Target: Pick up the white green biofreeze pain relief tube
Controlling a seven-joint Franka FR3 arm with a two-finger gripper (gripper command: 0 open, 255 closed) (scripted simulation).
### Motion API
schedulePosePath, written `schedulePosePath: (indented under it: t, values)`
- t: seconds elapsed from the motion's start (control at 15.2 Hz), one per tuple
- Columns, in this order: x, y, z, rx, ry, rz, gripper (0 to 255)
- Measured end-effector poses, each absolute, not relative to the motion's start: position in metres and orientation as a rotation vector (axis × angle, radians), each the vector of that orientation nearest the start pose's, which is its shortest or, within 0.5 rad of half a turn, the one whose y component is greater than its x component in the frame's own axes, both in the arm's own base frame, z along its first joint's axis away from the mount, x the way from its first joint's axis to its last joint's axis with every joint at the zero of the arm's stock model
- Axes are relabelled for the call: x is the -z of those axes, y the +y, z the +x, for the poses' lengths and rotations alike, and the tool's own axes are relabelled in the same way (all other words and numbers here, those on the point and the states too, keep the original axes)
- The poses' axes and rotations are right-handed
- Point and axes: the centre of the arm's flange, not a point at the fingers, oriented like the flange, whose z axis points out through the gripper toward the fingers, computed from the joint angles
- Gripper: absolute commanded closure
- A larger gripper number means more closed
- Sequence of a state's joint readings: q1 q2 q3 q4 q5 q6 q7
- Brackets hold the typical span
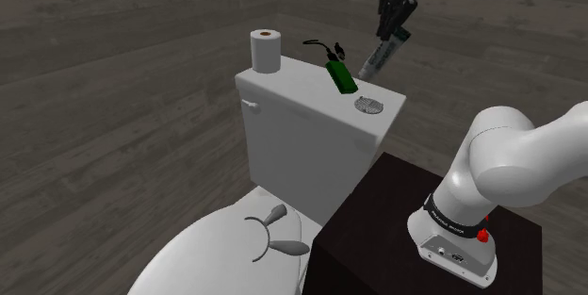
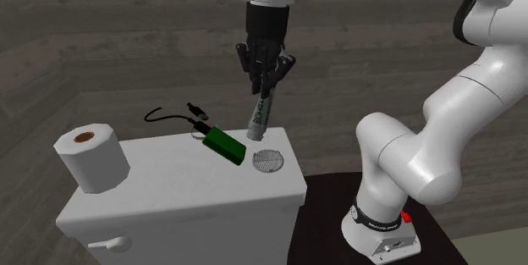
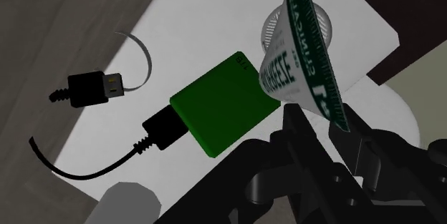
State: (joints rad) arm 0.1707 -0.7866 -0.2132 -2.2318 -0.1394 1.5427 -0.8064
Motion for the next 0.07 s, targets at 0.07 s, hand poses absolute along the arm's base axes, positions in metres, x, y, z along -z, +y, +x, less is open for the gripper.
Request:
schedulePosePath:
  t: [0.07]
  values:
    - [-0.6419,-0.0555,0.3077,0.131,-1.244,-2.906,255]
